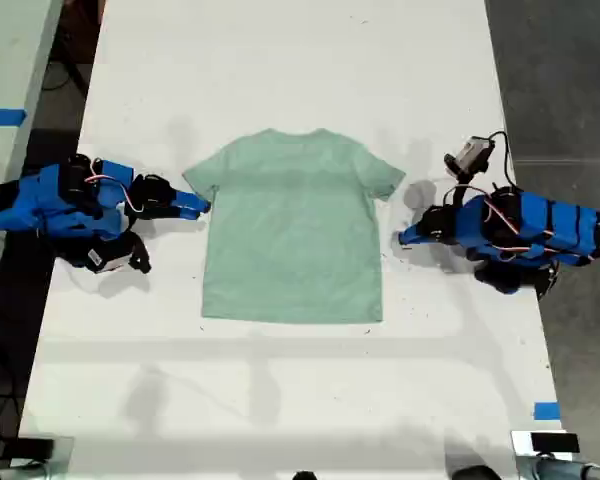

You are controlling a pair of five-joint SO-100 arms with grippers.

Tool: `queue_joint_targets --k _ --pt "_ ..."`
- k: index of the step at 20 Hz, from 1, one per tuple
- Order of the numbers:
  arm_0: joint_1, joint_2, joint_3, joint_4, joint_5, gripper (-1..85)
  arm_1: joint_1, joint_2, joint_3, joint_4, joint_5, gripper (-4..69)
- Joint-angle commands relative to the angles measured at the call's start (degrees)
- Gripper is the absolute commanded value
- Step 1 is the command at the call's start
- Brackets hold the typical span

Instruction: Fold t shirt

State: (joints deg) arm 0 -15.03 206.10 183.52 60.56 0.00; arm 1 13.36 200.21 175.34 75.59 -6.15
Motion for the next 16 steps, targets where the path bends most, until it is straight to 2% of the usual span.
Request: queue_joint_targets --k 1,2,3,4,6,7,8,11,13,16 --pt "-0.79 0.35 0.35 0.00 -0.88 12.5 -0.97 0.53 2.90 0.09 2.02 1.8" --pt "-0.79 0.35 0.35 0.00 -0.88 12.5 -1.14 0.53 2.90 -0.26 2.81 1.8" --pt "-0.79 0.35 0.35 0.00 -0.88 12.5 -1.05 0.35 1.32 -2.81 -2.46 1.6" --pt "-0.79 0.35 0.35 0.00 -0.88 12.5 -0.62 -1.05 -1.67 -2.55 -4.04 1.4" --pt "-0.79 0.35 0.35 0.00 -0.88 12.5 5.27 -16.96 -16.35 0.09 -8.79 1.4" --pt "-0.88 0.35 0.35 0.00 -0.88 12.5 9.76 -28.04 -25.40 1.32 -13.27 3.7" --pt "-0.79 0.35 0.35 0.00 -0.88 12.5 13.80 -36.91 -32.96 1.67 -17.67 9.3" --pt "-0.79 0.35 0.35 0.00 -0.88 12.5 25.40 -56.43 -47.11 -0.97 -28.92 20.1" --pt "-0.70 0.35 0.35 0.00 -0.88 12.5 30.32 -68.64 -53.70 -4.04 -32.52 22.9" --pt "-0.79 0.35 0.35 0.00 -0.88 12.5 37.09 -80.95 -60.29 -6.59 -35.51 22.6"
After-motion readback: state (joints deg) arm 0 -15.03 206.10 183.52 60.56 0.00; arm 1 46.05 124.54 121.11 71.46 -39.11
